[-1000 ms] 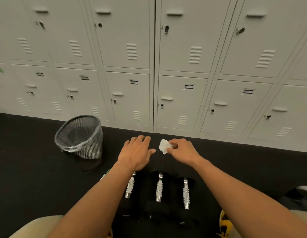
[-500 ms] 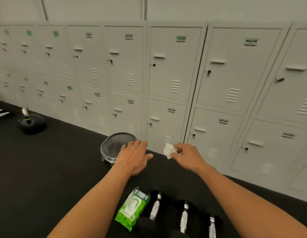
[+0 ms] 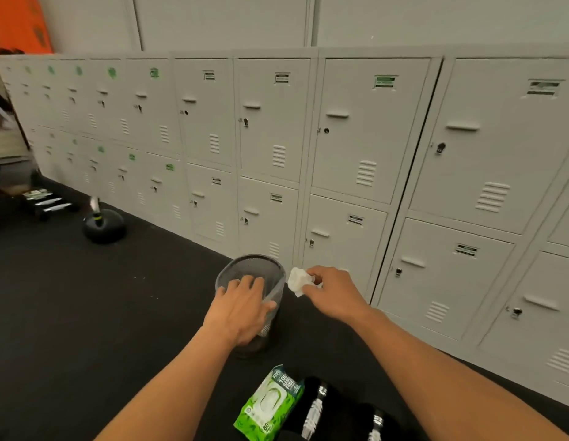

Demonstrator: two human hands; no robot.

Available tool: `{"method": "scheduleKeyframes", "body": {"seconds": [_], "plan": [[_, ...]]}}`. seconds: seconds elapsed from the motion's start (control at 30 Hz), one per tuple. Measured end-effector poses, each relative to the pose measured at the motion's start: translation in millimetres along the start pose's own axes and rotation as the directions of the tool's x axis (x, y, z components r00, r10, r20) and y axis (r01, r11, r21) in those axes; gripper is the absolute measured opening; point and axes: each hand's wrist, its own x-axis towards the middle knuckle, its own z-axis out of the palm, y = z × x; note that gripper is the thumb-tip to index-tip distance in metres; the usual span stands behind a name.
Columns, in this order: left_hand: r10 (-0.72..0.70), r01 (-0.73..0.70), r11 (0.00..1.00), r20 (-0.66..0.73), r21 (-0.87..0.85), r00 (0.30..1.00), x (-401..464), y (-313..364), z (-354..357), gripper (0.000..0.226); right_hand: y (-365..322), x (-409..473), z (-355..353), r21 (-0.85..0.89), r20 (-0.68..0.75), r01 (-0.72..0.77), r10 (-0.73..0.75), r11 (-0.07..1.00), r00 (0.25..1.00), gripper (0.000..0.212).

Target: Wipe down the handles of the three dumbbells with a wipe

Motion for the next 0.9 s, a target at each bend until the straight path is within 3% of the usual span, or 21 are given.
{"method": "scheduleKeyframes", "body": {"seconds": [0.4,0.9], "plan": [[-0.153,0.154,0.988,0.071,-0.021,0.986,59,-77,48,0.054,3,108,80,-0.109,0.122,0.056,-0.043,0.992,0.992,0.039],[-0.19,0.202,0.978,0.205,-0.041,0.96,119,-152,154,0.057,50,211,192,-0.283,0.252,0.053,0.021,0.958,0.968,0.042]]}}
